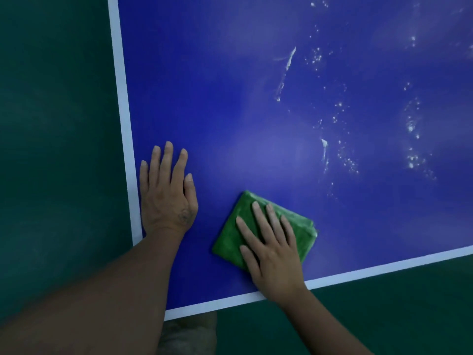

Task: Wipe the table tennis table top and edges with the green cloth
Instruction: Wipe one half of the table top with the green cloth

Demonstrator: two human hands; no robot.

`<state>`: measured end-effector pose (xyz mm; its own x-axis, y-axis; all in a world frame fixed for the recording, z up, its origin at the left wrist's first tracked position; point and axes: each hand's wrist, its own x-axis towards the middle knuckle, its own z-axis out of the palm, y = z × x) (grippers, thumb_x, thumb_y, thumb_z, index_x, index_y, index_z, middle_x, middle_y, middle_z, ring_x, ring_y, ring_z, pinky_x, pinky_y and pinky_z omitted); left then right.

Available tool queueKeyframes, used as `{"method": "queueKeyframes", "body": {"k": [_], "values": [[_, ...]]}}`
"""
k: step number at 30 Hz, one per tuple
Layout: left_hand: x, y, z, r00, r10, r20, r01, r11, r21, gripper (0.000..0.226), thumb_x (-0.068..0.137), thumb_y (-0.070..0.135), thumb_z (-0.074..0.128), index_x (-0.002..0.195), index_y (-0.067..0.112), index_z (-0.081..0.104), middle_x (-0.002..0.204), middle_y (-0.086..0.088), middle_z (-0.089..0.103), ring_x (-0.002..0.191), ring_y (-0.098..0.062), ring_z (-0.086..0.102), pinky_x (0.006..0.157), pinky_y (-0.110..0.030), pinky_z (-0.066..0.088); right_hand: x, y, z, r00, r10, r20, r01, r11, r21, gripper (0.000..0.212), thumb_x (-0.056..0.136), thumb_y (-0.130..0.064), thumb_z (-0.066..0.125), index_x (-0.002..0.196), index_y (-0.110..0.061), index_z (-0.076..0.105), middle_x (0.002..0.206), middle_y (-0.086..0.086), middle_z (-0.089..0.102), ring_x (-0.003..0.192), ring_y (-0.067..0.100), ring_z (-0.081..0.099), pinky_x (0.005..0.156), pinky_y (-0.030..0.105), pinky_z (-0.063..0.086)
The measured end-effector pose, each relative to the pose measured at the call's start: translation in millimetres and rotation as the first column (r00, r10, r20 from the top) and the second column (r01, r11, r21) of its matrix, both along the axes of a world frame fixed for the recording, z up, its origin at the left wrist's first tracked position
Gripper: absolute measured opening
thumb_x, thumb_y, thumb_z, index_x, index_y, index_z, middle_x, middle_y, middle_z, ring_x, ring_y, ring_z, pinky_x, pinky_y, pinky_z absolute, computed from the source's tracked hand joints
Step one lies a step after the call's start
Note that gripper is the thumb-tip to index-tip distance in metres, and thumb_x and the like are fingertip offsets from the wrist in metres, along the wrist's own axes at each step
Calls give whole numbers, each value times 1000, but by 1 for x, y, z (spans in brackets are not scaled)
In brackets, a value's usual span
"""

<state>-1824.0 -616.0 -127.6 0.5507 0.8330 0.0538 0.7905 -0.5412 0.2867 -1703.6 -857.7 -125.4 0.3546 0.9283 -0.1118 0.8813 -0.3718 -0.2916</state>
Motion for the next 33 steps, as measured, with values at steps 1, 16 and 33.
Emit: {"method": "queueKeyframes", "body": {"k": [1, 16, 33], "values": [[0, 0, 0, 1000, 2, 2, -2, 1000, -2, 56, 113, 32, 39, 166, 16, 40, 178, -9, 25, 167, -29, 14, 135, -55, 13, 4, 1, 0, 999, 35, 17, -35, 999, -17, 57, 115, -47, 39, 170, -40, 30, 182, -1, 13, 169, 29, 13, 131, 56, 22], [3, 3, 0, 1000, 19, -7, -19, 1000, -24, 56, 110, 30, 41, 165, 16, 43, 178, -8, 26, 167, -27, 16, 135, -56, 14, 111, 203, 1, 971, -201, 128, 193, 978, 72, 56, 118, -36, 26, 172, -19, 28, 182, -2, 13, 169, 25, 6, 135, 56, 10], [4, 6, 2, 1000, 7, 3, -7, 999, -44, 58, 109, 31, 42, 164, 14, 44, 177, -9, 28, 167, -30, 18, 133, -59, 17, 128, 135, 7, 921, 360, 148, -358, 933, -35, 66, 115, -40, 37, 172, -9, 24, 182, 9, 14, 169, 28, 10, 134, 55, 20]]}}
